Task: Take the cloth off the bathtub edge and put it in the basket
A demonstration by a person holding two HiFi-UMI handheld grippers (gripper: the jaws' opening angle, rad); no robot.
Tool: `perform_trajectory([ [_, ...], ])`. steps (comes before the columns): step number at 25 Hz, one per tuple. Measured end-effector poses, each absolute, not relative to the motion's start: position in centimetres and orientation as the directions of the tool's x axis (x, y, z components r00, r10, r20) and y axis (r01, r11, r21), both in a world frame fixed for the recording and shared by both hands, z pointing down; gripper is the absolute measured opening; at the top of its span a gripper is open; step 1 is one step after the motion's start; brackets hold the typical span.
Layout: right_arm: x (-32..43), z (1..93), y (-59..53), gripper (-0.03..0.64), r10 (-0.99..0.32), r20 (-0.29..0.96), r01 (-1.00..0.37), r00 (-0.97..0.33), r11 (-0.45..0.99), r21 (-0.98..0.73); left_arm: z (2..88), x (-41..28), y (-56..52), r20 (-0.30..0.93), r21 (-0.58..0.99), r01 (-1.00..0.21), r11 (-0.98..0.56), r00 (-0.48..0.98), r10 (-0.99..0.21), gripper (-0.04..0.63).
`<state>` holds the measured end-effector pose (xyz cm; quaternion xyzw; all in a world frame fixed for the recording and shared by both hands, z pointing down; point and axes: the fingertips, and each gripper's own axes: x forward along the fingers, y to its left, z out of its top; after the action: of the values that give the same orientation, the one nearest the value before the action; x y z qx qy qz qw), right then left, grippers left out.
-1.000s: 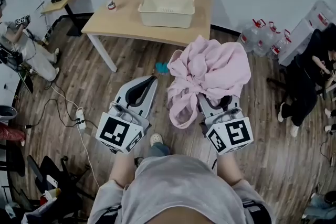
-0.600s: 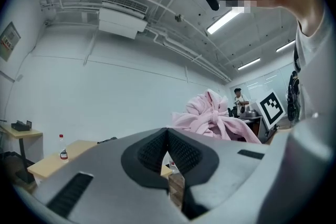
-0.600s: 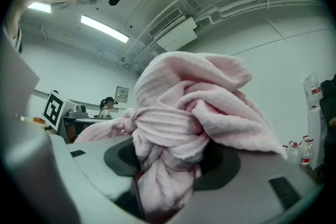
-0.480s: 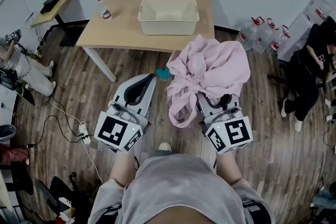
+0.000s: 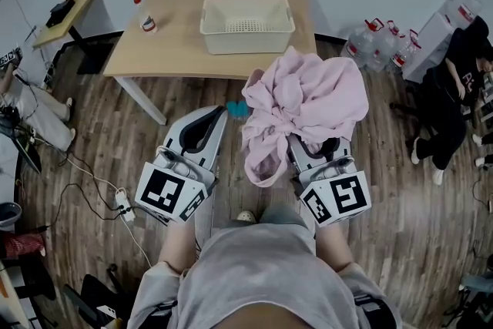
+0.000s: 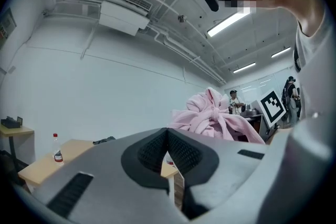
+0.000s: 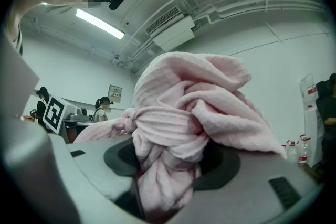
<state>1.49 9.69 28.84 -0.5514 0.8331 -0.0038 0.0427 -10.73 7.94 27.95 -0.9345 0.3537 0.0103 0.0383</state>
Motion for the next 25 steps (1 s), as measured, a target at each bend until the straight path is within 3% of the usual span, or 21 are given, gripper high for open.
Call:
perform_trajectory([
  [9, 2.5, 29.4, 5.8, 0.252, -0.925, -0.05, -0.923, -0.377, 0.38, -0.056, 28.6, -10.2, 4.2, -0.038, -0.045, -0.665, -0.745, 0.747, -0.664, 0.005],
  [18, 5.4, 27.8, -3.1, 0.252, -0.899, -0.044, -0.899, -0.436, 0.437, -0.036, 27.1, -6.4, -4.3, -0.038, -0.045, -0.687, -0.725, 0.727, -0.686, 0.005],
  [25, 5.8, 27.9, -4.4, 0.252, -0.88, -0.08, -0.882, -0.468, 0.47, -0.01, 27.5, -5.9, -5.2, -0.058, -0.072, -0.71, -0.7, 0.704, -0.708, 0.005],
])
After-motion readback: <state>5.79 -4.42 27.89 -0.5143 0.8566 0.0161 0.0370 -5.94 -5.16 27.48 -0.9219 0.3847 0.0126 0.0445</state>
